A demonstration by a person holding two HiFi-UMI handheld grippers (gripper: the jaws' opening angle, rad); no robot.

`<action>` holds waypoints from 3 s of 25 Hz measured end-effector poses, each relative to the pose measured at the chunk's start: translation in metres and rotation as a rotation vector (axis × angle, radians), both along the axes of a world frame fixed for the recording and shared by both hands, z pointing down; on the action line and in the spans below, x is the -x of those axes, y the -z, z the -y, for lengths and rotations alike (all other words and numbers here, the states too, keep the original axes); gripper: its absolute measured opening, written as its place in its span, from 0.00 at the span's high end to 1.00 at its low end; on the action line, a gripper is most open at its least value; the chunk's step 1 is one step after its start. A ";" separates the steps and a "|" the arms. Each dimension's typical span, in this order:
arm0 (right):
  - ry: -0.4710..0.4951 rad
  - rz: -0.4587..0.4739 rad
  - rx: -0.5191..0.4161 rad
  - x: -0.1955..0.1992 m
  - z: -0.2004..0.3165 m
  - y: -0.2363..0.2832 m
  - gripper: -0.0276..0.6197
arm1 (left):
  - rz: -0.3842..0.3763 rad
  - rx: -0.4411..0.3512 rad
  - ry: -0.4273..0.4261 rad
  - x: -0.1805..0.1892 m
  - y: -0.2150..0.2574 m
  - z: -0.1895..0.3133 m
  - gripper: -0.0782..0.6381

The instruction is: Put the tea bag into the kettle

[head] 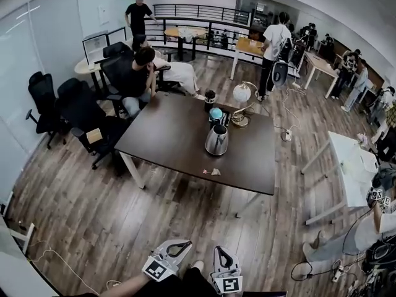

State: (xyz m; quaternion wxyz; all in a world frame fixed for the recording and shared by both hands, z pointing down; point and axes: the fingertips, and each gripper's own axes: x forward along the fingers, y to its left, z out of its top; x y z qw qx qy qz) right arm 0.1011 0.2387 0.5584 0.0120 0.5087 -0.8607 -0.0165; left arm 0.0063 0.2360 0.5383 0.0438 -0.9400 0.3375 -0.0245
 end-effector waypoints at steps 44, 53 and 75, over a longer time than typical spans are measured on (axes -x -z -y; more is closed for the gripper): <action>-0.028 -0.148 0.040 0.141 0.180 0.008 0.95 | -0.025 -0.126 -0.149 0.132 0.007 0.194 0.89; -0.032 -0.121 0.065 0.126 0.219 -0.001 0.95 | -0.030 0.023 -0.082 0.129 -0.012 0.227 0.89; 0.041 -0.051 0.048 -0.009 0.347 -0.010 0.95 | 0.046 0.086 0.045 0.010 -0.004 0.337 0.89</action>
